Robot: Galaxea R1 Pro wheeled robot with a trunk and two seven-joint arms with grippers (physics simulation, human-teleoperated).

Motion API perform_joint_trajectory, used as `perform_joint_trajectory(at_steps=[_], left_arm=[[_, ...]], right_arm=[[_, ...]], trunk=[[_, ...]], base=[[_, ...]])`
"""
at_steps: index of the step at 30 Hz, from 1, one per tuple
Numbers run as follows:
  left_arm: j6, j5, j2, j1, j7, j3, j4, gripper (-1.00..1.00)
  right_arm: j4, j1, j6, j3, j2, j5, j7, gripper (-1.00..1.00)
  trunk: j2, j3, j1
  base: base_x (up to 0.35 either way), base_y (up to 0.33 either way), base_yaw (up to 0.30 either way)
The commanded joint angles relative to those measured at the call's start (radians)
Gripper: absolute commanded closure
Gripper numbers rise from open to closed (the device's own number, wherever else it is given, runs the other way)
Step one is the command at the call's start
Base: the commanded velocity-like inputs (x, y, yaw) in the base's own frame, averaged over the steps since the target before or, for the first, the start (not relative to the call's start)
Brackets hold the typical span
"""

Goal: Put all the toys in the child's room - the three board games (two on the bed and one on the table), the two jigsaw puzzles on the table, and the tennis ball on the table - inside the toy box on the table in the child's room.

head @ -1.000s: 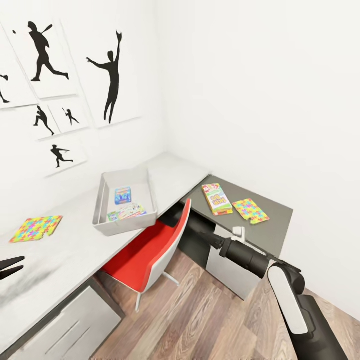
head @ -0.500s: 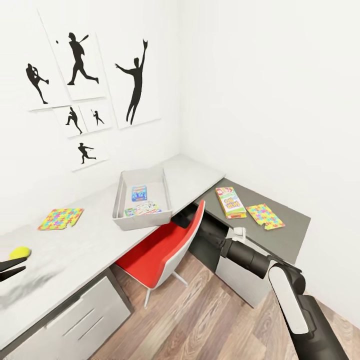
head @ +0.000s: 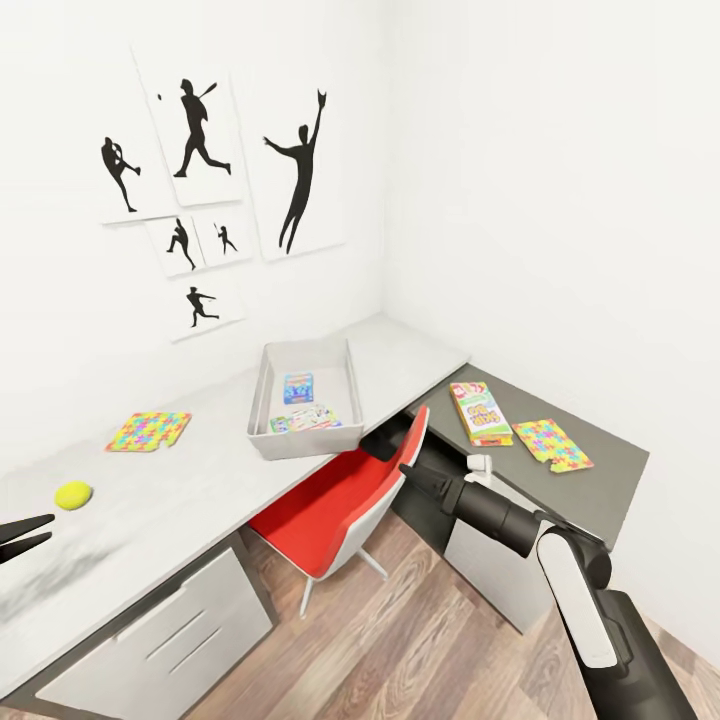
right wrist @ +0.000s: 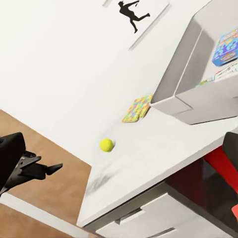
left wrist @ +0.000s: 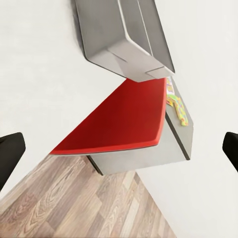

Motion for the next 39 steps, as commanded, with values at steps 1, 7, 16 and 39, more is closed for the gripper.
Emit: perform_joint_trajectory(at_steps=[1,7,16,39], left_arm=[[0.011,-0.002,0.0,-0.001,-0.005,0.001,0.0,-1.0],[0.011,-0.002,0.0,-0.001,-0.005,0.001,-0.001,-1.0],[0.011,-0.002,0.0,-0.001,-0.005,0.001,-0.001,-1.0],[0.011,-0.002,-0.001,-0.001,-0.005,0.001,-0.001,-1.0]], right_arm=[[0.0,-0.001,0.007,-0.001,0.0,-0.004,0.001,-1.0],[-0.001,-0.001,0.005,0.0,0.001,-0.002,0.0,-1.0],[-0.003,-0.001,0.002,0.0,0.001,-0.001,0.001,-1.0],[-0.001,-0.001,0.007,0.0,0.001,0.0,0.001,-1.0]], trunk=[[-0.002,-0.002,0.001],[-0.002,-0.001,0.001],[-0.002,0.006,0.001],[-0.002,0.016,0.001]], base=[[0.0,0.0,0.015],[0.0,0.0,-0.005],[0.0,0.0,-0.172],[0.0,0.0,-0.109]])
